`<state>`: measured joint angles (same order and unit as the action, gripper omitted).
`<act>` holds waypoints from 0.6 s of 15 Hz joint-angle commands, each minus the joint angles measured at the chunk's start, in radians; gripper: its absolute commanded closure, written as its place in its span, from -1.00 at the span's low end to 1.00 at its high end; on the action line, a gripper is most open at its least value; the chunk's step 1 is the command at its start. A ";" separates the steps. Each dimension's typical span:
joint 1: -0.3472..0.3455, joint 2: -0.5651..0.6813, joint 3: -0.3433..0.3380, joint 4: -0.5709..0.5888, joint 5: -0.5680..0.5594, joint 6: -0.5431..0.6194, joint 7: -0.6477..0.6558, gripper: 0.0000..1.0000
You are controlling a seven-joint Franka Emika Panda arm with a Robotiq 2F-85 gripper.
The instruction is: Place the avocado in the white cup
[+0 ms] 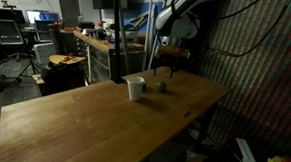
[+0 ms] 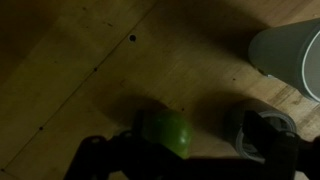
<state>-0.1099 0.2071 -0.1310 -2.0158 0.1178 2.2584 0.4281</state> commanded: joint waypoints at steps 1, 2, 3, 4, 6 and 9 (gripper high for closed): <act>0.004 0.104 -0.007 0.109 -0.008 -0.002 -0.006 -1.00; 0.002 0.122 -0.008 0.128 -0.003 -0.004 -0.010 -1.00; -0.002 0.145 -0.010 0.147 0.003 -0.001 -0.012 -1.00; -0.004 0.161 -0.011 0.163 0.007 -0.002 -0.014 -1.00; -0.008 0.196 -0.017 0.191 0.007 -0.004 -0.016 -1.00; -0.022 0.243 -0.018 0.224 0.020 -0.006 -0.027 -1.00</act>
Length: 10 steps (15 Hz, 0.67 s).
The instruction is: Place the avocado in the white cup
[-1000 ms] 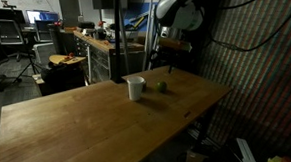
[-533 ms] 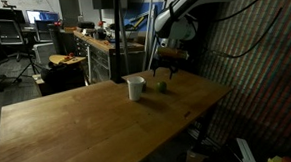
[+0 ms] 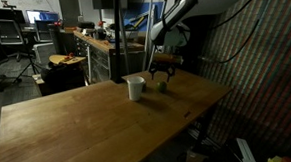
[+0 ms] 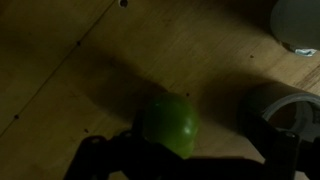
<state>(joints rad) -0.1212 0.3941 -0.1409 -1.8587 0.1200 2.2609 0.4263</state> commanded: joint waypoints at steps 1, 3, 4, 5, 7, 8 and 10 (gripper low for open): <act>-0.014 0.071 -0.009 0.077 0.019 -0.010 -0.027 -1.00; -0.022 0.098 -0.011 0.096 0.020 -0.014 -0.028 -1.00; -0.027 0.110 -0.011 0.105 0.024 -0.014 -0.029 -1.00; -0.030 0.121 -0.012 0.113 0.024 -0.016 -0.029 -1.00; -0.036 0.136 -0.011 0.125 0.027 -0.018 -0.031 -0.70; -0.036 0.142 -0.011 0.130 0.026 -0.020 -0.028 -0.48; -0.037 0.150 -0.010 0.134 0.027 -0.022 -0.028 -0.17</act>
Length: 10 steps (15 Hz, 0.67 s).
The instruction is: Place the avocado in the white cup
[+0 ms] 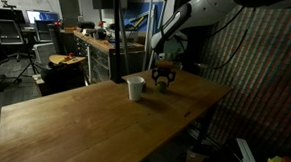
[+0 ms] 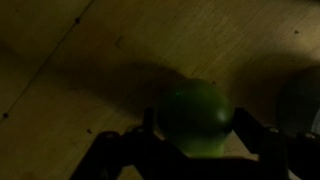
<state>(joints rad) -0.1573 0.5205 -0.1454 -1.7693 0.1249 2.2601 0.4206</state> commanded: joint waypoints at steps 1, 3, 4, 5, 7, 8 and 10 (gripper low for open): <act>0.000 0.022 -0.005 0.043 0.022 -0.020 -0.020 -0.02; 0.003 0.003 -0.008 0.029 0.020 -0.014 -0.016 0.05; 0.006 -0.009 -0.010 0.019 0.017 -0.009 -0.013 0.05; 0.008 -0.018 -0.012 0.013 0.012 -0.008 -0.011 0.05; 0.015 -0.051 -0.016 -0.008 0.004 -0.003 -0.006 0.05; 0.019 -0.065 -0.019 -0.016 -0.002 -0.001 -0.001 0.05; 0.030 -0.106 -0.022 -0.038 -0.016 0.007 0.004 0.05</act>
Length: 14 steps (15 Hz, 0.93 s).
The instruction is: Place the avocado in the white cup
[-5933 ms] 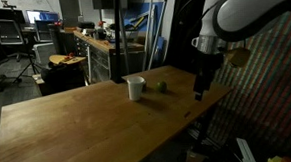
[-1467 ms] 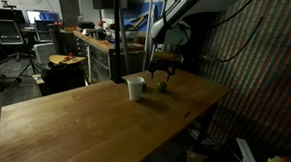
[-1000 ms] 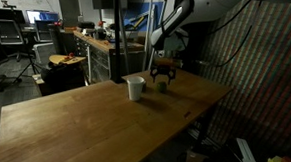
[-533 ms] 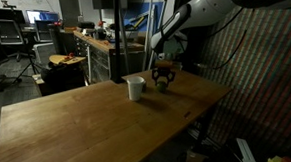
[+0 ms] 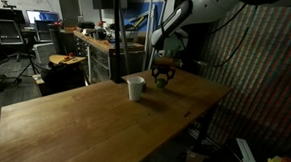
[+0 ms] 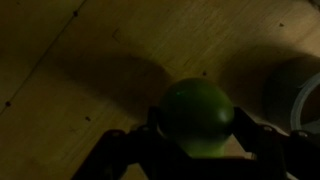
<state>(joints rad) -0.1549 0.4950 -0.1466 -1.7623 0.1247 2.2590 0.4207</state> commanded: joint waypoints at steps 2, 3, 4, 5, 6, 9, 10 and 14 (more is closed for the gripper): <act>0.044 -0.126 -0.023 -0.063 -0.037 0.006 0.011 0.05; 0.051 -0.146 -0.022 -0.070 -0.048 0.006 0.011 0.05; 0.059 -0.170 -0.021 -0.079 -0.064 0.002 0.013 0.05; 0.073 -0.195 -0.020 -0.091 -0.087 0.004 0.019 0.05; 0.086 -0.222 -0.017 -0.105 -0.110 0.005 0.022 0.05; 0.128 -0.302 -0.003 -0.150 -0.190 -0.005 0.031 0.05; 0.142 -0.329 0.004 -0.166 -0.217 -0.009 0.033 0.05; 0.178 -0.406 0.045 -0.211 -0.283 -0.024 0.021 0.05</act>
<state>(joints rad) 0.0017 0.1748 -0.1268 -1.9153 -0.1036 2.2468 0.4348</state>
